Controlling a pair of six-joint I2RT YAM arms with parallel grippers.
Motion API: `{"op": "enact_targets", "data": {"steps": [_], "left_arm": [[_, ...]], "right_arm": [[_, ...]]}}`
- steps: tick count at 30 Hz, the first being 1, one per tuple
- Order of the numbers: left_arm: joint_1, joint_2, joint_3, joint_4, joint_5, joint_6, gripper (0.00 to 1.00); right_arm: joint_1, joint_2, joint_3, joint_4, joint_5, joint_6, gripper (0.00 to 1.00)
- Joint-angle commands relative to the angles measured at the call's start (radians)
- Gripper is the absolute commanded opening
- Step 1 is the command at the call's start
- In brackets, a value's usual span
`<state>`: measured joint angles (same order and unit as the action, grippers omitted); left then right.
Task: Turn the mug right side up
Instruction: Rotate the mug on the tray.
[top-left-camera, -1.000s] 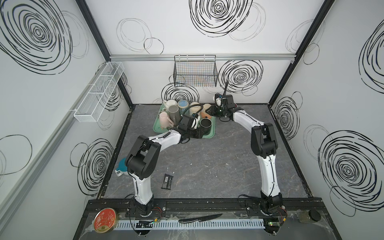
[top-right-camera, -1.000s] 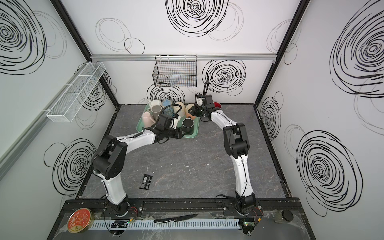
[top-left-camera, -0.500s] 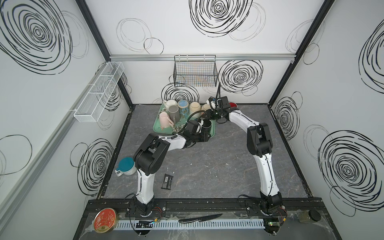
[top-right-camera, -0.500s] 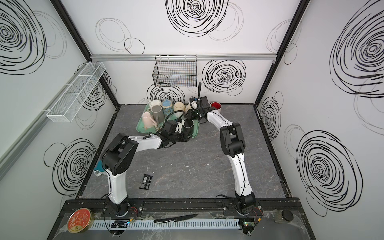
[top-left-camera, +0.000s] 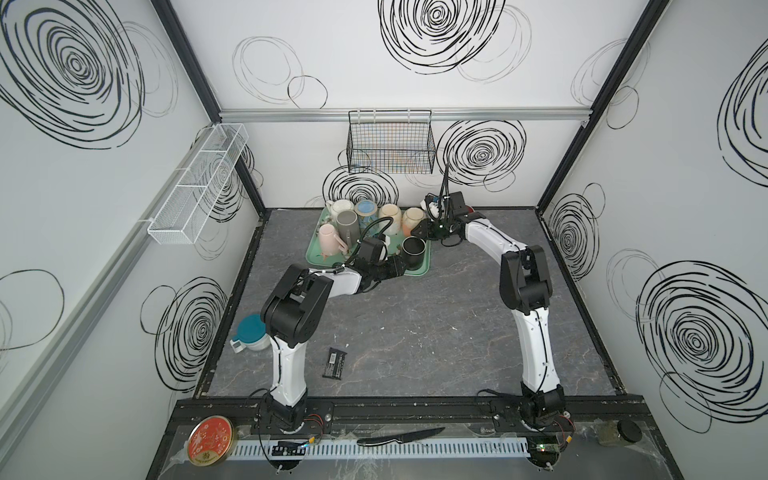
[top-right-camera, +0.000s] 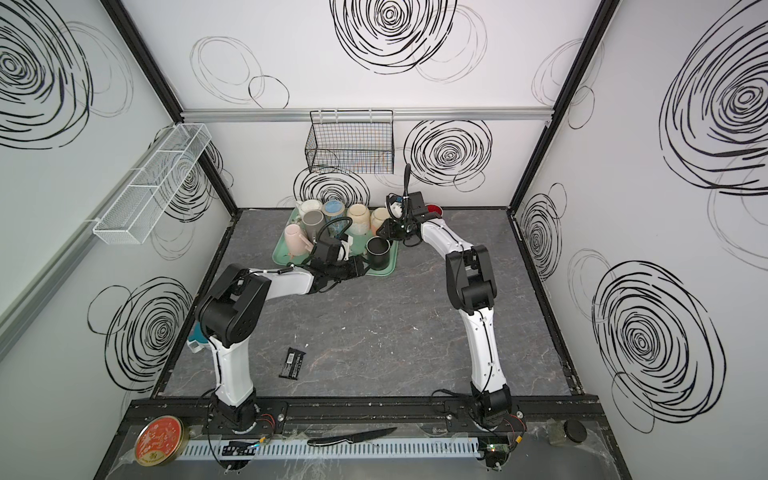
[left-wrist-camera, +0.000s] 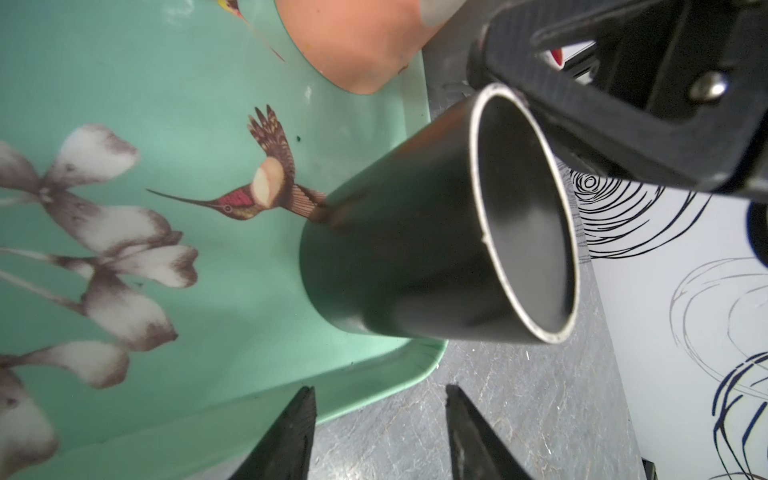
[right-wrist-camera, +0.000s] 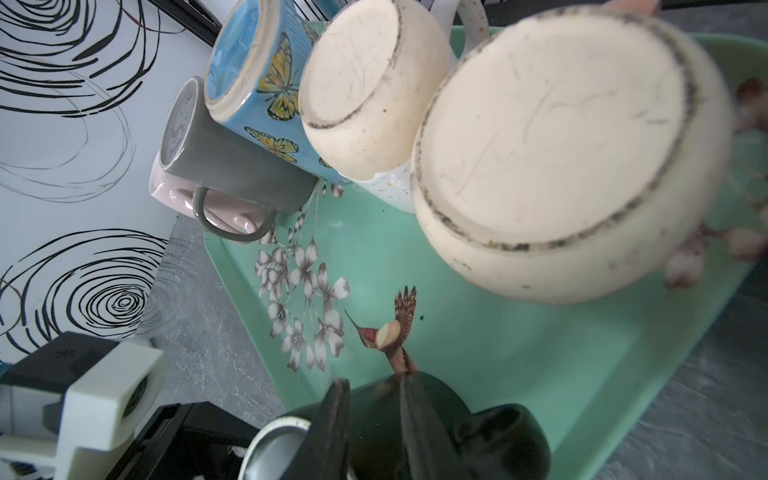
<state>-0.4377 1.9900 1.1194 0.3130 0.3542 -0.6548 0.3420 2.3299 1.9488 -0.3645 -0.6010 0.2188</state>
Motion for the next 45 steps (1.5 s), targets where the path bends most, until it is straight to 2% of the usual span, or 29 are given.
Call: {"op": "enact_targets", "data": {"steps": [1, 6, 14, 18, 25, 34, 45], "left_arm": [[0.011, -0.014, 0.036, 0.023, -0.011, -0.008, 0.54], [0.016, -0.005, 0.07, 0.009, -0.012, -0.006, 0.54], [0.006, -0.027, 0.049, -0.009, -0.043, 0.004, 0.54], [-0.029, -0.04, 0.016, -0.024, -0.06, 0.017, 0.54], [-0.088, -0.01, 0.022, -0.027, -0.057, 0.011, 0.54], [-0.066, 0.012, 0.083, -0.045, -0.047, 0.011, 0.54], [0.007, -0.01, 0.067, -0.051, -0.064, 0.011, 0.54]], "right_arm": [[-0.006, -0.041, -0.038, -0.107, 0.052, -0.024, 0.27], [-0.019, -0.065, -0.045, -0.153, 0.091, -0.004, 0.27], [-0.088, -0.098, -0.08, -0.098, 0.043, 0.108, 0.3], [-0.112, -0.096, -0.082, -0.066, 0.032, 0.132, 0.3], [-0.093, -0.064, -0.083, -0.09, 0.027, 0.121, 0.29], [-0.054, -0.066, -0.106, -0.148, 0.04, 0.055, 0.25], [-0.01, -0.135, -0.254, -0.144, -0.004, 0.035, 0.23]]}}
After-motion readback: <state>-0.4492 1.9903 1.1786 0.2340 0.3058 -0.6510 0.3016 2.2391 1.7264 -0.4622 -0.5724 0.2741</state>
